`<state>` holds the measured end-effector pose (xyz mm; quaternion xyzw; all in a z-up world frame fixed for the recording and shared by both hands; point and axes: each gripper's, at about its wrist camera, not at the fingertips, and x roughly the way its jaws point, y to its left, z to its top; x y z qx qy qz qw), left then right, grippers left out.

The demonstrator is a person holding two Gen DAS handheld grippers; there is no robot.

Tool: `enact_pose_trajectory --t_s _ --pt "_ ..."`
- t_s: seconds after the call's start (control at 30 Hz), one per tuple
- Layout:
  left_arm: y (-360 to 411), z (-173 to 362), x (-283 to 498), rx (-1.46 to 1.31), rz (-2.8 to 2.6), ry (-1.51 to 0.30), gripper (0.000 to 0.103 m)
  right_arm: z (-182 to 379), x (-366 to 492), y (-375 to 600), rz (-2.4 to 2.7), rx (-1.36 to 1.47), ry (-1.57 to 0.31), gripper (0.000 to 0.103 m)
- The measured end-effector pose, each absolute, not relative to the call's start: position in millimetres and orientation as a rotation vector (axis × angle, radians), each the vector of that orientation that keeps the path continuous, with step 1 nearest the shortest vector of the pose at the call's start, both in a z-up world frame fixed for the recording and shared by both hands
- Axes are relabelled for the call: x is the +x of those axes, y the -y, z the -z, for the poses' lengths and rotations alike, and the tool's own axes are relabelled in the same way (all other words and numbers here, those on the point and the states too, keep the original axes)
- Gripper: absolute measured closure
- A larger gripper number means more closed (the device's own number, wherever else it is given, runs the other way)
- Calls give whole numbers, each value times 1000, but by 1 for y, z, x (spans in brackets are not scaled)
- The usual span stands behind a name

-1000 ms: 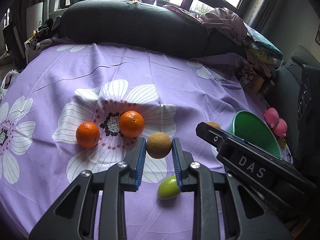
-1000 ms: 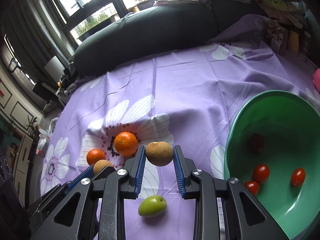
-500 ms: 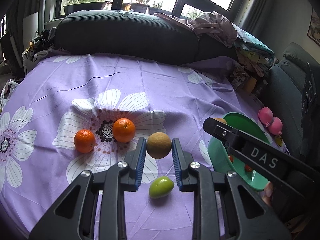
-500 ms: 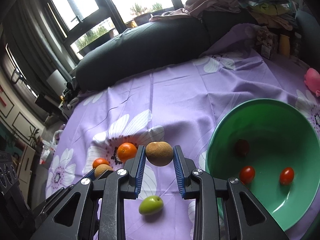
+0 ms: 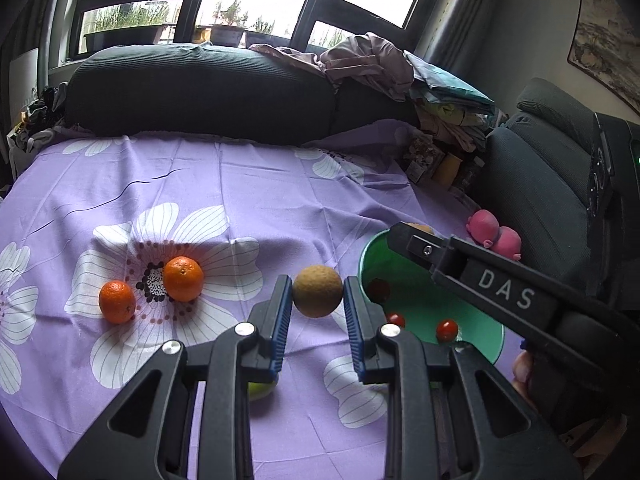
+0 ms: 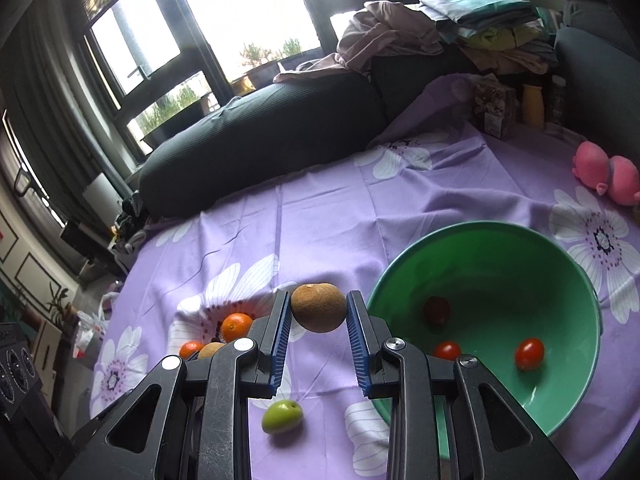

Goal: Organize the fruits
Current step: 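Lift both held fruits and carry them over the green bowl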

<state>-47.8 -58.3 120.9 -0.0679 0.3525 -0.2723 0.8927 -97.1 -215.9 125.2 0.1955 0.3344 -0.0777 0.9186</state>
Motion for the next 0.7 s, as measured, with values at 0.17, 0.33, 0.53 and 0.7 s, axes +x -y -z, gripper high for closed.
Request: enact_pose_trajectory --t_s 0.17,0.33,0.53,0.7 --pt "73 -126 -50 -145 639 -717 77 -134 -112 230 218 419 -645 73" --pt "88 -123 -52 -146 720 -736 77 -137 -127 248 293 439 -618 73" --pt "109 -116 -52 -142 797 -768 77 -136 -138 266 368 462 -611 73" --pt "122 -110 -51 -124 831 -806 77 -132 -143 279 414 479 -619 73"
